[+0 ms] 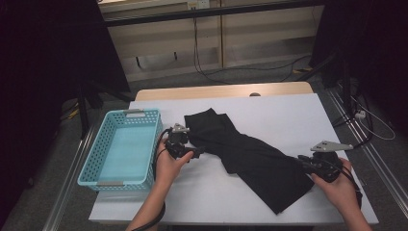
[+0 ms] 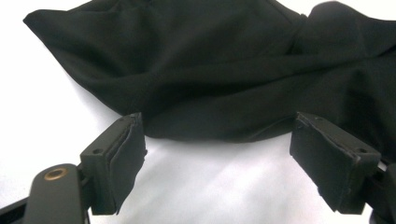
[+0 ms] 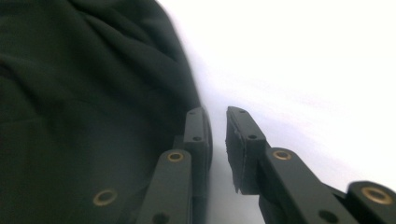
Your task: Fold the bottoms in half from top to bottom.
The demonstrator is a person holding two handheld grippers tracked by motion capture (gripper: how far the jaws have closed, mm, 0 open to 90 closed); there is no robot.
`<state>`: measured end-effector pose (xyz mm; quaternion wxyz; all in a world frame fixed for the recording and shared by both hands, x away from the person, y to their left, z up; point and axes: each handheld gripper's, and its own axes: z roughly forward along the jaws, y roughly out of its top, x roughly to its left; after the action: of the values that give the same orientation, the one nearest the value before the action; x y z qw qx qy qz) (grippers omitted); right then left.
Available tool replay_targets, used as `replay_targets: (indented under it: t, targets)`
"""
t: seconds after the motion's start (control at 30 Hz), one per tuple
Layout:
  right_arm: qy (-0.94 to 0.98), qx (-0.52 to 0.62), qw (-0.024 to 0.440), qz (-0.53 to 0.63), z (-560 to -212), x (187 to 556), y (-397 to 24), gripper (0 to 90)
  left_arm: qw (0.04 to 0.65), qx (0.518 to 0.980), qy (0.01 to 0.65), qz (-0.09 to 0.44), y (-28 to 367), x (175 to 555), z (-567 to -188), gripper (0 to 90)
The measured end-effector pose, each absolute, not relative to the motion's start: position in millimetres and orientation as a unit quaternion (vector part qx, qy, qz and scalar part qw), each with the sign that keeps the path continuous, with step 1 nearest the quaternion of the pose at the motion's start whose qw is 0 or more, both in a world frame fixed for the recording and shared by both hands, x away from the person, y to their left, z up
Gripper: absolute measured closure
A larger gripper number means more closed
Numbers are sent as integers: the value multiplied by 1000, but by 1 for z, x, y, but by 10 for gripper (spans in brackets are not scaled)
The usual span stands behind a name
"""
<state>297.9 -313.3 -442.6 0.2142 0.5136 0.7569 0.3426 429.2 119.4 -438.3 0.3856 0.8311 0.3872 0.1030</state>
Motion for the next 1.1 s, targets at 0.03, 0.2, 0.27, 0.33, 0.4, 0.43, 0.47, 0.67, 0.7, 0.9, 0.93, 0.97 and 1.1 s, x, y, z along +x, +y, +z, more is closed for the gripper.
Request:
replay_targets:
  t: [0.03, 0.2, 0.27, 0.33, 0.4, 0.43, 0.47, 0.67, 0.7, 0.9, 0.93, 0.97, 1.1]
  targets:
    - [755, 514, 215, 345, -442, 296, -315, 780, 386, 831, 387, 104, 119, 429, -439, 182]
    - [748, 521, 234, 340, -436, 289, -319, 731, 388, 833, 382, 99, 118, 428, -437, 169]
    - [741, 526, 238, 342, -434, 287, -321, 709, 389, 834, 379, 98, 118, 428, -436, 170]
    - [738, 532, 235, 343, -434, 287, -322, 683, 392, 832, 380, 98, 118, 428, -436, 169]
    - [738, 531, 221, 353, -436, 287, -319, 652, 394, 830, 382, 98, 118, 428, -435, 168]
    - [743, 526, 215, 354, -438, 287, -315, 629, 392, 832, 379, 97, 119, 428, -435, 168]
    - [748, 521, 212, 352, -439, 288, -313, 616, 394, 832, 380, 96, 119, 428, -435, 168]
    - [768, 516, 175, 336, -452, 292, -299, 583, 393, 833, 377, 94, 117, 427, -435, 167]
    - [770, 518, 168, 334, -454, 293, -298, 578, 393, 834, 377, 92, 118, 427, -435, 167]
    - [768, 519, 161, 338, -452, 294, -300, 725, 396, 832, 378, 93, 118, 426, -434, 167]
    - [769, 521, 161, 336, -452, 294, -300, 741, 396, 832, 378, 92, 118, 426, -434, 167]
    - [769, 519, 161, 336, -452, 295, -301, 776, 395, 833, 377, 91, 118, 426, -434, 167]
    - [764, 522, 160, 343, -449, 296, -306, 881, 398, 832, 376, 92, 118, 426, -433, 166]
